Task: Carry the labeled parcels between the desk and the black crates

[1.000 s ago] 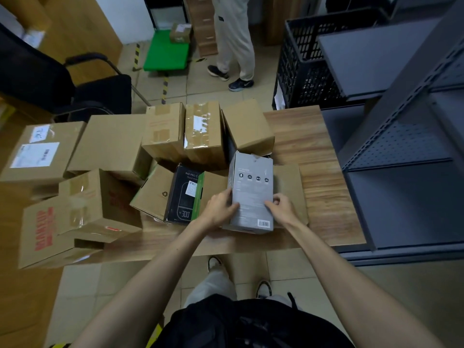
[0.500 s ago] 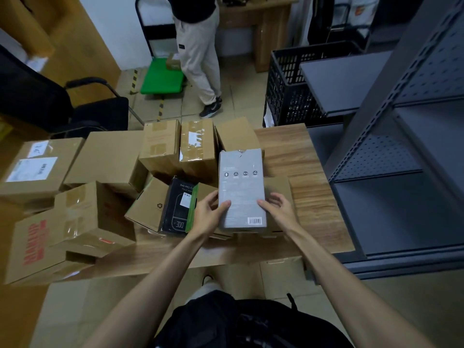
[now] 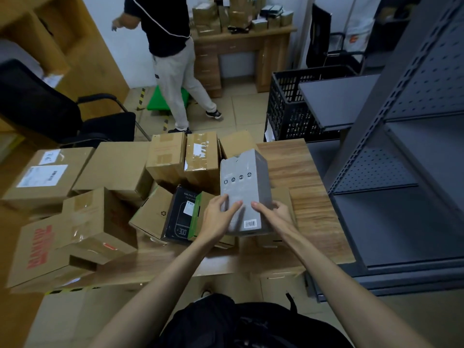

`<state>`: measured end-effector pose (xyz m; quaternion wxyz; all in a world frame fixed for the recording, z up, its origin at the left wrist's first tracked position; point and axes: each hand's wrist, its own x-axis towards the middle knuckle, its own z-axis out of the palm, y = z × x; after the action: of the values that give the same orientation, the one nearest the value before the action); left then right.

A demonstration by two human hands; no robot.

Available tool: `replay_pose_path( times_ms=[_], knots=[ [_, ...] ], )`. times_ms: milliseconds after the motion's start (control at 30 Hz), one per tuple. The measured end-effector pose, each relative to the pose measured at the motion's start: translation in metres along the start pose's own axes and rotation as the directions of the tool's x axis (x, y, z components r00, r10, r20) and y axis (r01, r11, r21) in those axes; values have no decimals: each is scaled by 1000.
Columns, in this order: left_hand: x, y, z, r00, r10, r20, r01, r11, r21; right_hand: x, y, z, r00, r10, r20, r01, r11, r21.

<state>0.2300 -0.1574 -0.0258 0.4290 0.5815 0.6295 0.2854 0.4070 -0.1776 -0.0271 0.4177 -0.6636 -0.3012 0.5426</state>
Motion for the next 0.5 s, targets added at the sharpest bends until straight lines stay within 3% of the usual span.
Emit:
replay_pose_path(
  times_ms=[167, 300, 500],
  knots=[
    [1, 18, 2, 993, -24, 113, 39, 991, -125, -4, -14, 4, 989, -139, 47, 136, 989, 61],
    [3, 21, -9, 970, -112, 214, 165, 954, -251, -6, -18, 8, 965, -262, 25, 261, 965, 8],
    [4, 13, -14, 968, -144, 203, 197, 941, -275, -7, -11, 14, 949, -314, 9, 314, 947, -66]
  ],
)
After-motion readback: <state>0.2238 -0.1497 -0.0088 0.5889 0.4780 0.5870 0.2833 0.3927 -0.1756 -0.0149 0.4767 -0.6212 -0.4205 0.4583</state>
